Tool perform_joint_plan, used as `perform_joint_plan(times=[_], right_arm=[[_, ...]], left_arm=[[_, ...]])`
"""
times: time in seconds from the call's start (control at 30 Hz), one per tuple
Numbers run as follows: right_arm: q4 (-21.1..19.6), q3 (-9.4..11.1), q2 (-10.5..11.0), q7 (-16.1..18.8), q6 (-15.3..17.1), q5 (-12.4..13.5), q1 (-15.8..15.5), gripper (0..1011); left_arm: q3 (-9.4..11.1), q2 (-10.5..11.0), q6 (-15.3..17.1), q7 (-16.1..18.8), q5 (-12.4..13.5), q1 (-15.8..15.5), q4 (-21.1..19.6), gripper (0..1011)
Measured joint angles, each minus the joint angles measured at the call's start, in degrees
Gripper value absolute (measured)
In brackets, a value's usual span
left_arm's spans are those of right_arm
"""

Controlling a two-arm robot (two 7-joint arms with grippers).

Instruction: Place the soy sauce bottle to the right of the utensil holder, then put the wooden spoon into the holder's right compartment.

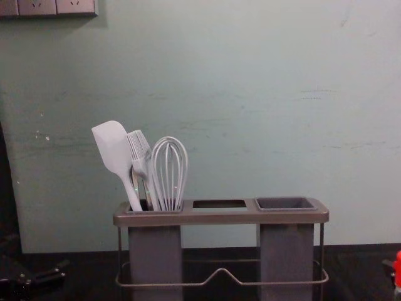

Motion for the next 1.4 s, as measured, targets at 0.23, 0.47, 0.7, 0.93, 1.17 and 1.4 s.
perform_joint_plan(times=[0.23,0.47,0.7,0.93,1.17,1.4], right_arm=[[0.0,0.0,0.0,0.0,0.0,0.0,0.0,1002],[-1.5,1.3,0.7,0.0,-0.8,-0.3,-1.6,1002],[-5.5,3.6,3.1,0.4,-1.9,0.0,-5.8,1003],[-12.9,8.7,7.8,4.1,-4.4,5.4,-13.8,1002],[-18.2,13.9,11.2,9.5,-6.5,13.3,-20.6,1003],[-20.9,18.2,12.4,14.4,-8.0,20.7,-24.9,1002]], left_arm=[[0.0,0.0,0.0,0.0,0.0,0.0,0.0,1005],[0.0,0.0,0.0,0.0,0.0,0.0,0.0,1005],[0.0,0.0,0.0,0.0,0.0,0.0,0.0,1005],[0.0,0.0,0.0,0.0,0.0,0.0,0.0,1005],[0.0,0.0,0.0,0.0,0.0,0.0,0.0,1005],[0.0,0.0,0.0,0.0,0.0,0.0,0.0,1005]])
